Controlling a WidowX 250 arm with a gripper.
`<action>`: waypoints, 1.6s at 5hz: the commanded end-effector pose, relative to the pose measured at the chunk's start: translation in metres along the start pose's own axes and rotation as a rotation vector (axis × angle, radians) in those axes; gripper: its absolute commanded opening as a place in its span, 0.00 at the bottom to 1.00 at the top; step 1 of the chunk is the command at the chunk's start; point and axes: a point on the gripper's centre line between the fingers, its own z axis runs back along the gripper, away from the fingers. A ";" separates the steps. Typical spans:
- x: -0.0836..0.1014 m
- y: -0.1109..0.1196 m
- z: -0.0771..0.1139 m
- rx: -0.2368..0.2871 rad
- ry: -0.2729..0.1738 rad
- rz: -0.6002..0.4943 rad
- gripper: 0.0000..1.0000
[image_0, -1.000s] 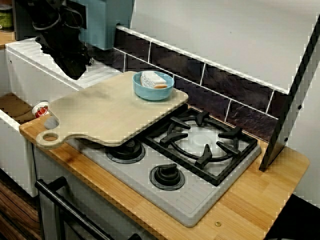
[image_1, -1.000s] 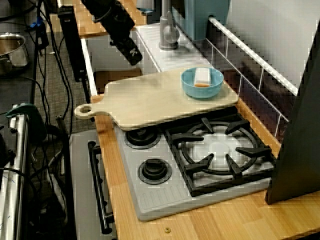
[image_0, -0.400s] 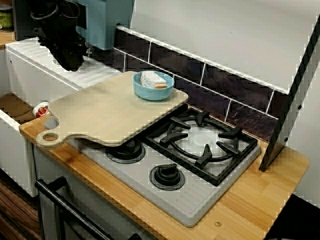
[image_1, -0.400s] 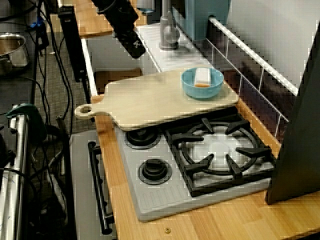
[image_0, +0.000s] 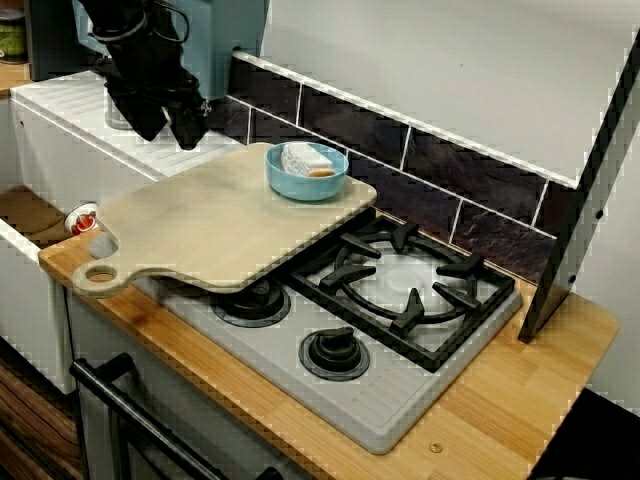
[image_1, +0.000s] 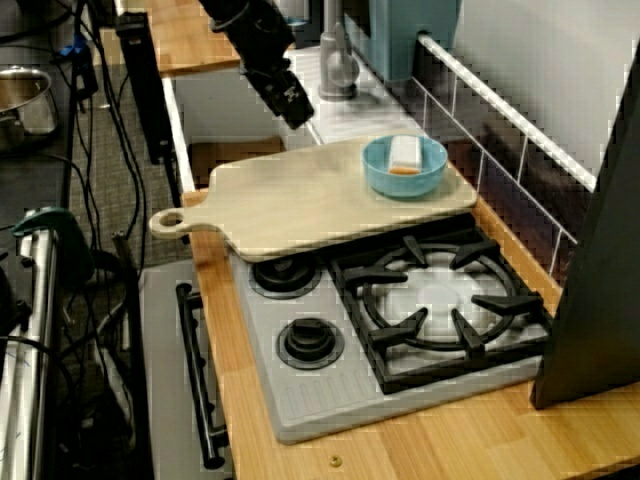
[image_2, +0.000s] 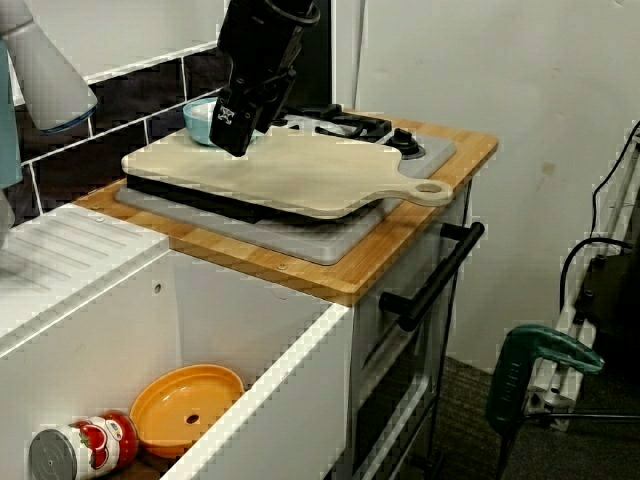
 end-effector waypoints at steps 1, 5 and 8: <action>0.020 -0.022 0.011 0.004 -0.060 0.036 1.00; 0.015 -0.073 0.002 0.101 -0.002 0.322 1.00; 0.023 -0.065 -0.006 0.138 0.061 0.515 1.00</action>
